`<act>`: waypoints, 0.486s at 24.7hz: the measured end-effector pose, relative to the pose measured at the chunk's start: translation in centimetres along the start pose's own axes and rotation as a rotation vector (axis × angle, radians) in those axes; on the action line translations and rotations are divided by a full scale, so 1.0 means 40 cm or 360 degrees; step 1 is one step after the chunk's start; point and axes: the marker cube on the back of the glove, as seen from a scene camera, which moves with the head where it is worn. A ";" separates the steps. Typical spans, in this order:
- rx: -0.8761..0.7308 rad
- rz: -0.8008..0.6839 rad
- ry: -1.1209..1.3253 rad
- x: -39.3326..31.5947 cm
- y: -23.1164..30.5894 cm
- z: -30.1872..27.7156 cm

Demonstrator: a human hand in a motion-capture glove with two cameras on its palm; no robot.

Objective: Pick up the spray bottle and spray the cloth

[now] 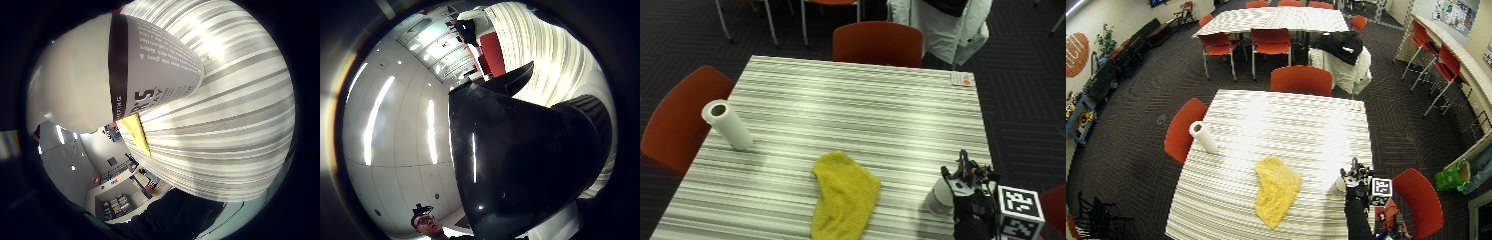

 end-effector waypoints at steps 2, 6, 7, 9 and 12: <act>-0.0002 -0.0006 -0.0007 0.003 -0.001 0.001; 0.0014 -0.0028 -0.0061 -0.006 -0.002 0.004; 0.0021 -0.0037 -0.0079 -0.008 -0.005 0.003; 0.0030 -0.0058 -0.0108 -0.013 -0.010 0.002; 0.0037 -0.0090 -0.0123 -0.018 -0.018 0.000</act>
